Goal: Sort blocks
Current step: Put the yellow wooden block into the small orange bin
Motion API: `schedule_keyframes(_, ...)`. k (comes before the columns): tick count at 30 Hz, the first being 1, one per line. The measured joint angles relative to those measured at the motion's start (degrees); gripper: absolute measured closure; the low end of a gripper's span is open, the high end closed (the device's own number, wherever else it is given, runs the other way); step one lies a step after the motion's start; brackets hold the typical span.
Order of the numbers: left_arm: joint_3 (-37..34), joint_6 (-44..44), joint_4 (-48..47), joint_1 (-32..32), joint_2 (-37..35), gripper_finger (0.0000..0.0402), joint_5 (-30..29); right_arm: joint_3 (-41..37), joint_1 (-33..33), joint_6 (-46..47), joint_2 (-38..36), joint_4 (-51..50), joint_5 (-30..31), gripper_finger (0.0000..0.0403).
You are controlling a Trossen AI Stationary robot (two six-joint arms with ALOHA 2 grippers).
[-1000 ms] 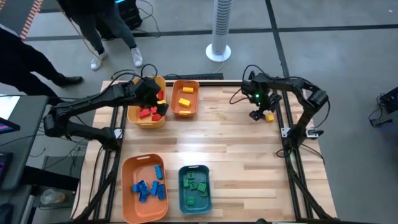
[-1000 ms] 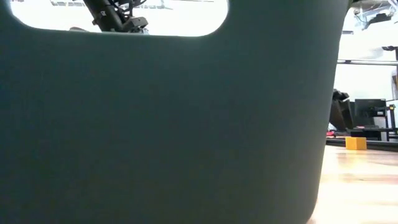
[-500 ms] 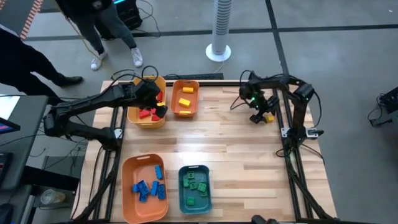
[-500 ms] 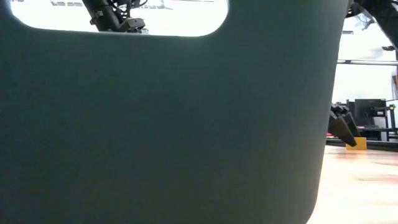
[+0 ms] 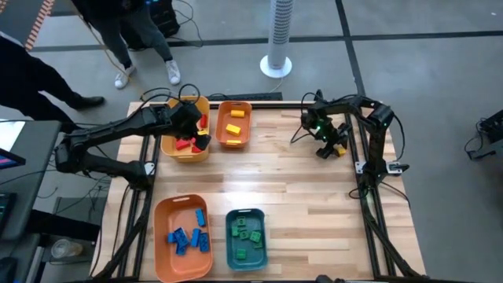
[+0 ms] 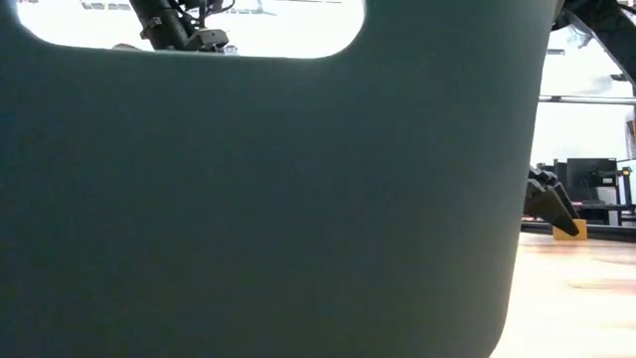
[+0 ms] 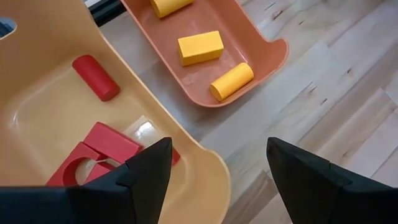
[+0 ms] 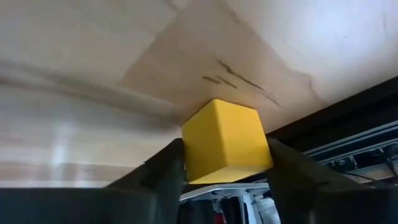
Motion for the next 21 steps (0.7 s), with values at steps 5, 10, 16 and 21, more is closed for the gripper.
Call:
schedule_keyframes(5, 0.0, 0.0, 0.0, 0.0, 0.0, 0.0146, 0.1, 0.0, 1.2, 0.0, 0.0, -0.4, -0.7, 0.0256)
schedule_keyframes(10, 0.0, 0.0, 0.0, 0.0, 0.0, 0.0146, 0.1, 0.2, 4.1, 0.1, 0.0, -0.1, -3.5, 0.0273)
schedule_keyframes(16, 0.0, 0.1, 0.1, 0.0, 0.0, 0.0146, 0.3, 3.4, 10.3, 0.2, -1.9, 1.3, -7.3, 0.0273)
schedule_keyframes(21, 0.0, 0.1, 0.4, 0.0, 0.0, 0.0146, 1.3, 9.0, 14.7, 0.2, -4.6, 1.7, -8.3, 0.0277)
